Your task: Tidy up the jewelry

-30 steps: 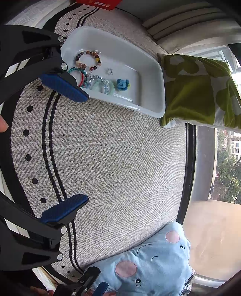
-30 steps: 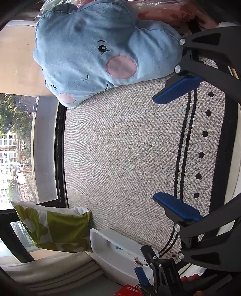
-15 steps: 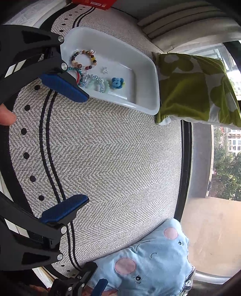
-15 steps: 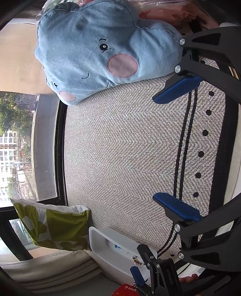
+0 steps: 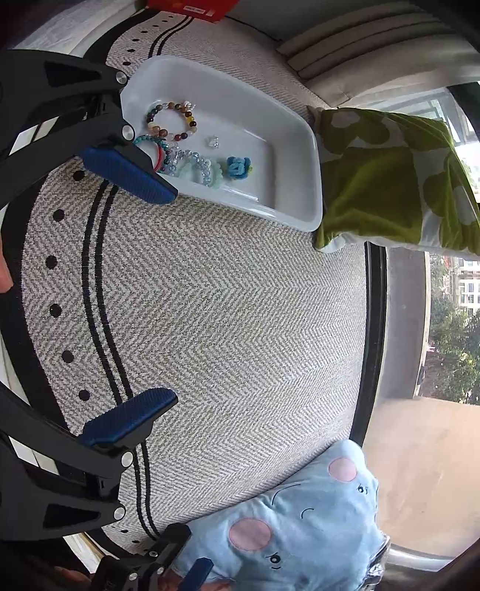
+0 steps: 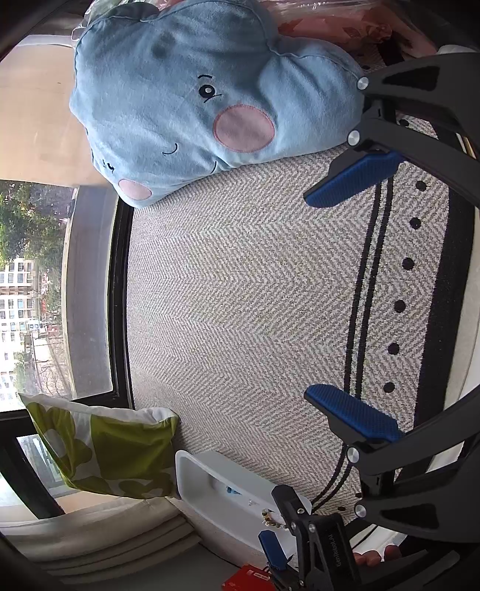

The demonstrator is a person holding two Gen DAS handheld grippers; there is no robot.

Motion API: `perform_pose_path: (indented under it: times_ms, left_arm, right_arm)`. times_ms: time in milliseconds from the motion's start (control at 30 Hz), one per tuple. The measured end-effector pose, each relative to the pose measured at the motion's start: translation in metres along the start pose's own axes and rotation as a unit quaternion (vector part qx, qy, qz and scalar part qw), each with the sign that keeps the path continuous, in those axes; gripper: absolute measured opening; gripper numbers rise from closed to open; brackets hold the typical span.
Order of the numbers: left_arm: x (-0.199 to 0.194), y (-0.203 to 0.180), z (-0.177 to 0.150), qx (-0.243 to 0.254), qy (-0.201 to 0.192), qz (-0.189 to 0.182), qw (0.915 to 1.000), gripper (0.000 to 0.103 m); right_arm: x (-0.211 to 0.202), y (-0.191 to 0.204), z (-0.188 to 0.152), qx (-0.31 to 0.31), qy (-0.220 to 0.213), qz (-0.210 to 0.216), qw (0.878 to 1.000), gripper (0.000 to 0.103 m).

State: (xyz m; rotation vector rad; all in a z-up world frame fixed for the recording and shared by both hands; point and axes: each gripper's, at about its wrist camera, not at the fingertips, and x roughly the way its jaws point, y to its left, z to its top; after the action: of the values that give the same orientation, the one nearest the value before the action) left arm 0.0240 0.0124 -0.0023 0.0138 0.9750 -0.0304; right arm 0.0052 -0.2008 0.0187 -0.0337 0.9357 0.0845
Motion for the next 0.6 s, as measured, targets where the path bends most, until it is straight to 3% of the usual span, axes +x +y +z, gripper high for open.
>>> perform_pose_path:
  times_ms: [600]
  left_arm:
    - [-0.0030,-0.0030,-0.0026,0.011,-0.006,-0.008,0.9999,0.098]
  right_arm:
    - [0.0009,0.0013,0.0000,0.000,0.001,0.001,1.000,0.095]
